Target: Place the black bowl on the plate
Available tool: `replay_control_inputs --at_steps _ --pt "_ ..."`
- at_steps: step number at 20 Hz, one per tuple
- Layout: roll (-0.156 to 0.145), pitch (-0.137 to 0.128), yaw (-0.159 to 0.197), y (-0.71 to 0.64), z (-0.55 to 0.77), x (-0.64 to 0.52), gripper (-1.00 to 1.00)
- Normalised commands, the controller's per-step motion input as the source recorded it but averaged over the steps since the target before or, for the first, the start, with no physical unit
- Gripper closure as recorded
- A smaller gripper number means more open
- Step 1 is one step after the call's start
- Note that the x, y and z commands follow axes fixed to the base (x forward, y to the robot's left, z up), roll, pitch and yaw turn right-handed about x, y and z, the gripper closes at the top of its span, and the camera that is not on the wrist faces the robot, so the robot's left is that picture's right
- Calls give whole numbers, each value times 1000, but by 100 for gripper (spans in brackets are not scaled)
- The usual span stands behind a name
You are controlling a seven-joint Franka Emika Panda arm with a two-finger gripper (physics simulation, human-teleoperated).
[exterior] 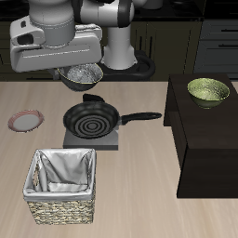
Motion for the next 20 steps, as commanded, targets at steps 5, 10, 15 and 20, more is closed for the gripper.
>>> replay_control_inputs --at_steps 5,10,15,20 --pt "24 -50 -46 -89 5 -372 100" --pt "36 -41 -12 -87 -32 -326 100" --pt "-15 -45 -42 -387 8 -294 100" --pt "-27 -43 -24 -303 -15 -206 100"
